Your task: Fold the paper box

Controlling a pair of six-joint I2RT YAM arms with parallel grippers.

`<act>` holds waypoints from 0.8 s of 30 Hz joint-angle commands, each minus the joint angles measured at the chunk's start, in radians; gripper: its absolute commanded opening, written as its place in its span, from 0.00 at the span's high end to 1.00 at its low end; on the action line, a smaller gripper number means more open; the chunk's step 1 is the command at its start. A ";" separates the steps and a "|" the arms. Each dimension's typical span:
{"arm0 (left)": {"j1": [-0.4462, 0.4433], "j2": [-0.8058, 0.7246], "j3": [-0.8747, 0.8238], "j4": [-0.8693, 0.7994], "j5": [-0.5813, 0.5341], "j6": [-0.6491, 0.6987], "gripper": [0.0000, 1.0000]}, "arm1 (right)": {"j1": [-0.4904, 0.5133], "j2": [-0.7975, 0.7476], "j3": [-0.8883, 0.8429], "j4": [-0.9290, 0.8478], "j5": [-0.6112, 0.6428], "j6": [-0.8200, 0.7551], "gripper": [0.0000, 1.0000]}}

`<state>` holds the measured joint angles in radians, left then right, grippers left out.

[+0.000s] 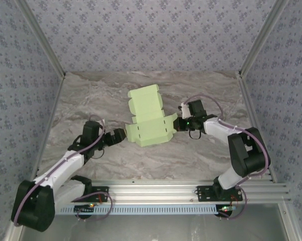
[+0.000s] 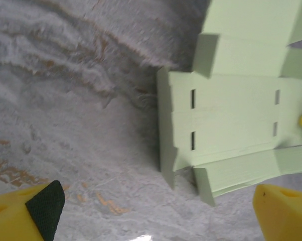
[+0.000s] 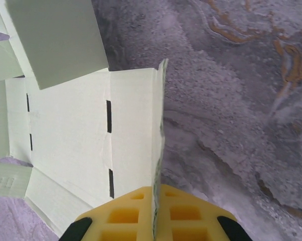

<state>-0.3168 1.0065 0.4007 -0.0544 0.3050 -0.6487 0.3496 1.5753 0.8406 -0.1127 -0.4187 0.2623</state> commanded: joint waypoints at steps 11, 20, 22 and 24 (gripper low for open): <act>-0.057 0.278 0.079 0.189 0.059 0.017 0.08 | 0.014 0.047 0.090 -0.046 -0.044 -0.092 1.00; -0.056 -0.130 0.249 -0.184 -0.092 0.289 0.01 | 0.174 0.063 0.329 -0.350 0.285 -0.457 0.96; -0.049 -0.203 0.309 -0.230 -0.107 0.386 0.01 | 0.189 0.079 0.393 -0.392 0.321 -0.531 0.94; -0.038 -0.216 0.374 -0.269 -0.113 0.452 0.01 | 0.210 0.077 0.413 -0.411 0.355 -0.639 0.93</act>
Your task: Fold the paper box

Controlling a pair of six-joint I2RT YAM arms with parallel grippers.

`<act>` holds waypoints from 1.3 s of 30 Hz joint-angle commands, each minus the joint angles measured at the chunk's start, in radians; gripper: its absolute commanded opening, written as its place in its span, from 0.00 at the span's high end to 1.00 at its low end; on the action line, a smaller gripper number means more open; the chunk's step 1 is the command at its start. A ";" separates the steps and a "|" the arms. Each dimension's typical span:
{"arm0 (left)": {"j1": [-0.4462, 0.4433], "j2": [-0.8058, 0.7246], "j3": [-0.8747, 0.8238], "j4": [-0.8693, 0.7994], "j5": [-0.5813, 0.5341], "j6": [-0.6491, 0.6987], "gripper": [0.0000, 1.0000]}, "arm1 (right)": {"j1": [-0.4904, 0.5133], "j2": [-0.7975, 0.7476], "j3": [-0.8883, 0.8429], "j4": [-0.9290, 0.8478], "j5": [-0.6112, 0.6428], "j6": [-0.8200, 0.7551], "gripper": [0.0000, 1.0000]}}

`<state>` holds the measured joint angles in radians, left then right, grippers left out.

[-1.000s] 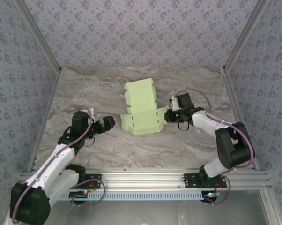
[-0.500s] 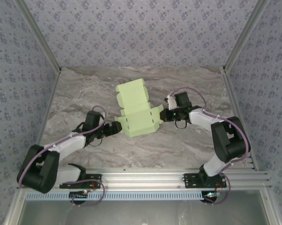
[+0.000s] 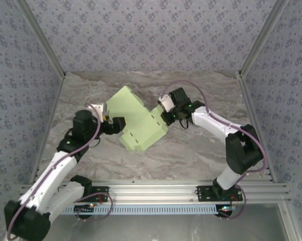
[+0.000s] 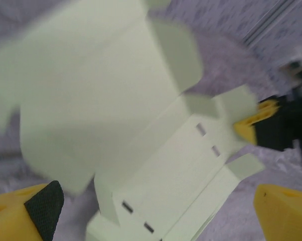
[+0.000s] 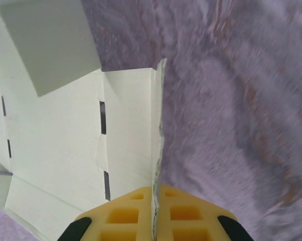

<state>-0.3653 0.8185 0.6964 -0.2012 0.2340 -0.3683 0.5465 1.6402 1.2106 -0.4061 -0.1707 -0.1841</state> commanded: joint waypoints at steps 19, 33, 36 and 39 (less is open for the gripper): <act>0.030 0.237 0.052 0.078 0.132 0.139 0.01 | 0.003 0.005 0.158 -0.094 0.265 -0.505 0.00; -0.047 0.364 0.010 0.135 0.087 0.071 0.01 | -0.455 -0.153 -0.320 -0.041 -0.477 0.382 0.33; -0.047 0.358 -0.010 0.174 0.085 0.029 0.01 | -0.448 -0.127 -0.368 0.004 -0.467 0.395 0.36; -0.049 0.357 -0.030 0.229 0.087 0.005 0.01 | -0.413 -0.087 -0.363 0.013 -0.454 0.381 0.46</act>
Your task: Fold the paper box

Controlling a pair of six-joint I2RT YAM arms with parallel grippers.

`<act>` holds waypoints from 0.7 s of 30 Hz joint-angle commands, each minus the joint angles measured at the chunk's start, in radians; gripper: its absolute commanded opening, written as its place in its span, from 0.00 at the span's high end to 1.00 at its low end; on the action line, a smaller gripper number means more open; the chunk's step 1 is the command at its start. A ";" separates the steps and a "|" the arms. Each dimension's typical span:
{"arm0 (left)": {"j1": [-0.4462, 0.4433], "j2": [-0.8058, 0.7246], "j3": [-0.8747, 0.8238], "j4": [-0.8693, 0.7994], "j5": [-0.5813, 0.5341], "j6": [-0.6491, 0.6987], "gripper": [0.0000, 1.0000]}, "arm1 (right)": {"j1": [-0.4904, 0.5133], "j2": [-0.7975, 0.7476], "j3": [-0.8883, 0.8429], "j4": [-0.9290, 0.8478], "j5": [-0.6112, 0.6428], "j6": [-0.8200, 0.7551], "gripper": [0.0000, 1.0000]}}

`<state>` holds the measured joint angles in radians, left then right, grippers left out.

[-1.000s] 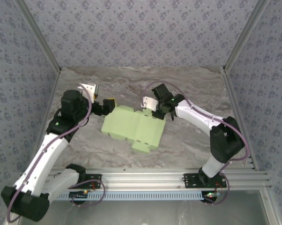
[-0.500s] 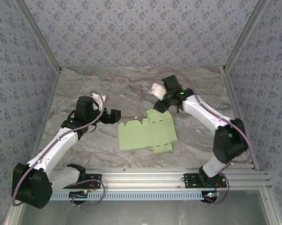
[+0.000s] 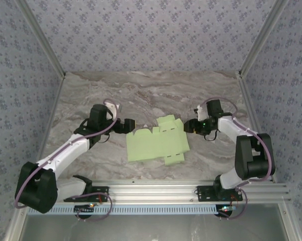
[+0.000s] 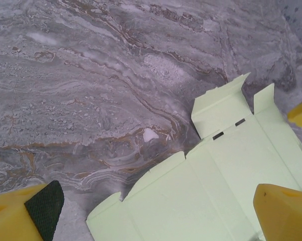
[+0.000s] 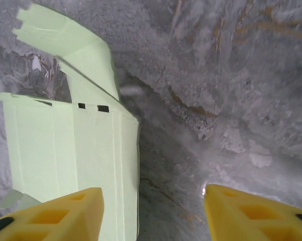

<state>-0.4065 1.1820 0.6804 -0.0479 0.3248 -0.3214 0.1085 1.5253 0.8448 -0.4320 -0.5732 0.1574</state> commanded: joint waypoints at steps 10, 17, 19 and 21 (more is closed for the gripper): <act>-0.009 0.000 0.044 0.022 -0.008 -0.035 0.01 | 0.306 0.044 0.157 -0.073 0.276 -0.116 0.89; -0.010 -0.031 0.029 0.073 0.058 0.048 0.01 | 0.484 -0.017 0.336 -0.198 0.490 -0.508 0.91; -0.011 -0.023 0.031 0.108 0.125 0.085 0.01 | 0.512 0.021 0.440 -0.272 0.553 -0.603 0.91; -0.013 -0.004 0.047 0.117 0.151 0.106 0.01 | 0.518 0.063 0.513 -0.343 0.558 -0.686 0.89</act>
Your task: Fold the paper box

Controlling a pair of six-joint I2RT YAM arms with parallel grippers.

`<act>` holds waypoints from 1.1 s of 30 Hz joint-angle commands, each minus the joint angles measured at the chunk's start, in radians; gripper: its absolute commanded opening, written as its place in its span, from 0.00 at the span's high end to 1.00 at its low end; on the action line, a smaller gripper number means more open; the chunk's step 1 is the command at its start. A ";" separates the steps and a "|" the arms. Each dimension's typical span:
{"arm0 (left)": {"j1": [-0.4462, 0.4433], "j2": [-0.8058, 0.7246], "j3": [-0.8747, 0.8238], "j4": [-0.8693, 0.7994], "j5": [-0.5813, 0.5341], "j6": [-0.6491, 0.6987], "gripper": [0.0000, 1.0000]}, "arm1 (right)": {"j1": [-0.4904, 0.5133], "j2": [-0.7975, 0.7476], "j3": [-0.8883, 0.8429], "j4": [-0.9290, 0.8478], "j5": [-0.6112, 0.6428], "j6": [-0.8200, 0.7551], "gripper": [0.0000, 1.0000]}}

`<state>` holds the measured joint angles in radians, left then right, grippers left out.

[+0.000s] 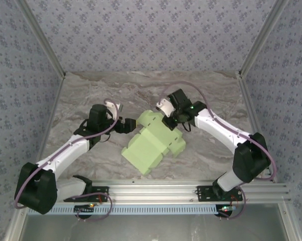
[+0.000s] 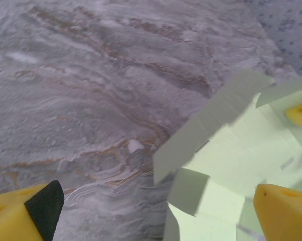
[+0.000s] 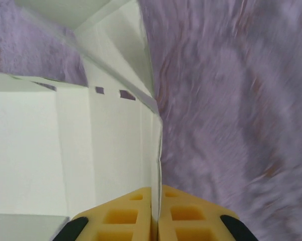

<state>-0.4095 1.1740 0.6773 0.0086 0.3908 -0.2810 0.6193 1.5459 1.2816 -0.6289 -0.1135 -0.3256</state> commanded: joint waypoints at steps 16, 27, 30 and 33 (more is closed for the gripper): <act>-0.066 0.191 -0.052 0.284 -0.066 -0.070 0.01 | 0.042 0.181 0.123 -0.179 0.174 -0.498 0.89; -0.098 0.198 -0.042 0.138 0.055 -0.190 0.01 | -0.090 0.093 0.078 -0.098 0.050 -0.304 0.71; -0.158 0.259 -0.009 0.110 0.037 -0.182 0.01 | -0.117 0.061 0.035 -0.007 0.092 -0.226 0.68; -0.186 0.326 0.029 0.102 -0.012 -0.196 0.01 | -0.139 0.007 -0.032 0.136 0.164 -0.124 0.54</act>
<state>-0.5777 1.4570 0.6598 0.1539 0.3958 -0.4549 0.4892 1.6066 1.2915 -0.6231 -0.0025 -0.5632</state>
